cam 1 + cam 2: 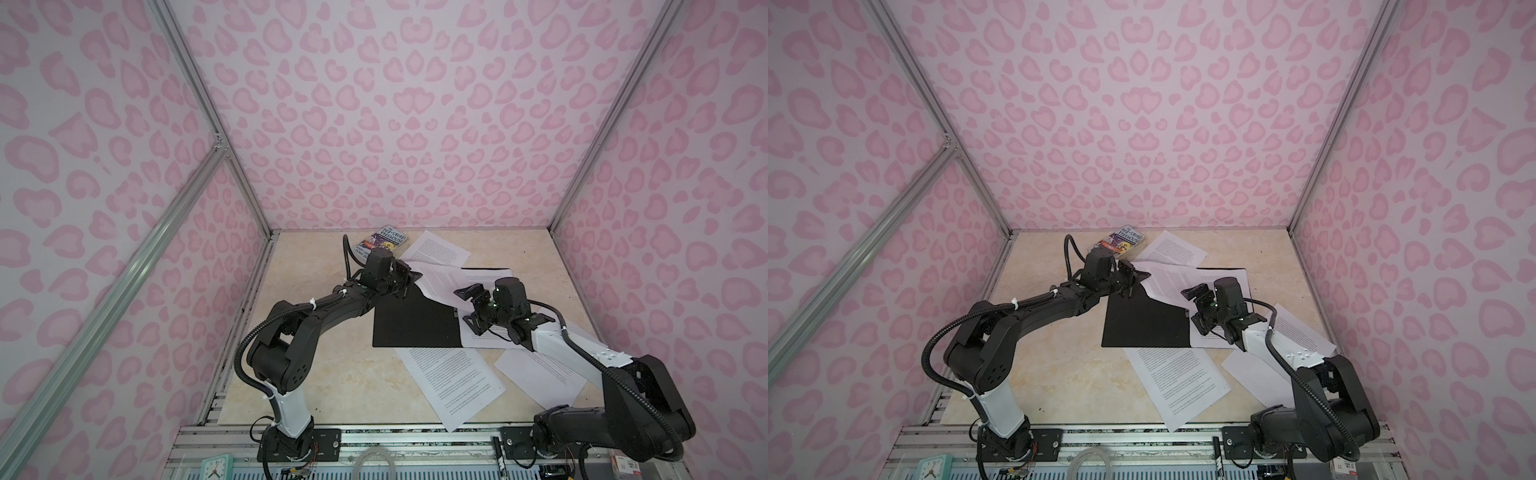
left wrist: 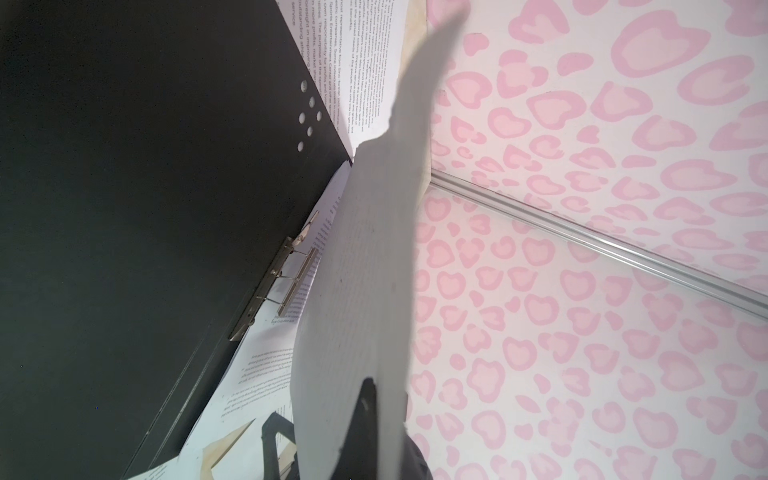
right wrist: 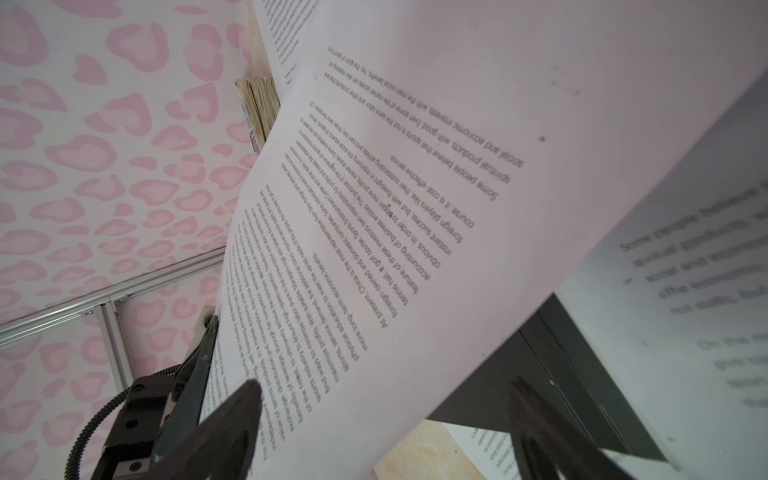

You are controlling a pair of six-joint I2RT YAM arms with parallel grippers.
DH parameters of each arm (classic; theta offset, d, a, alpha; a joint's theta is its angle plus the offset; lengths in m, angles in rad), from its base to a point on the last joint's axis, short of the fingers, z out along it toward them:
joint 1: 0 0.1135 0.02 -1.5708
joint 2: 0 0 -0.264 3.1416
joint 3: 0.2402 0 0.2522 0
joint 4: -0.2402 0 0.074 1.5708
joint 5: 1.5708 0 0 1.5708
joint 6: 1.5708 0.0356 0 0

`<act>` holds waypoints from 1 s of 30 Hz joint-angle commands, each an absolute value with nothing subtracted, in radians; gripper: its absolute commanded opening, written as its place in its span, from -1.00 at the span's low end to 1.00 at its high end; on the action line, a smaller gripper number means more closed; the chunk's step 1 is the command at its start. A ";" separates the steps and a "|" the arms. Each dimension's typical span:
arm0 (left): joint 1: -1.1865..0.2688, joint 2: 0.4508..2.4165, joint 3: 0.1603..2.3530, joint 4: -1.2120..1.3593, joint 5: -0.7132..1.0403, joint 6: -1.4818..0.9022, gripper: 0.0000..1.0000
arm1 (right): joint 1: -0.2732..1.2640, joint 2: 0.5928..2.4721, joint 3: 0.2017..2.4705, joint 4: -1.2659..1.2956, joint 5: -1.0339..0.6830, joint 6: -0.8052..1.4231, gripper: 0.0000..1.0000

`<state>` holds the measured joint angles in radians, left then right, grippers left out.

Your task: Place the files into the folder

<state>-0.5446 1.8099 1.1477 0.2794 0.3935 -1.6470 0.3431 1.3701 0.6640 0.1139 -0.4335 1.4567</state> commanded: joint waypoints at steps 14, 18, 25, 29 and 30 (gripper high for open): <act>-0.545 1.770 1.104 0.347 0.435 -1.648 -0.93 | 0.367 1.439 0.597 0.451 -0.290 1.649 0.43; -0.545 1.769 1.108 0.341 0.442 -1.641 -0.93 | 0.377 1.439 0.596 0.458 -0.258 1.661 0.27; -0.545 1.770 1.104 0.334 0.451 -1.628 -0.92 | 0.378 1.410 0.581 0.421 -0.224 1.674 -0.50; -0.545 1.773 1.097 0.330 0.451 -1.617 -0.90 | 0.376 1.394 0.602 0.358 -0.224 1.651 -0.83; -0.545 1.775 1.097 0.330 0.453 -1.614 -0.88 | 0.375 1.389 0.610 0.334 -0.222 1.637 -0.97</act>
<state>-0.5453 1.7817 1.1015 0.3080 0.4458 -1.6318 0.3775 1.3983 0.5968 0.3885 -0.2394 1.6630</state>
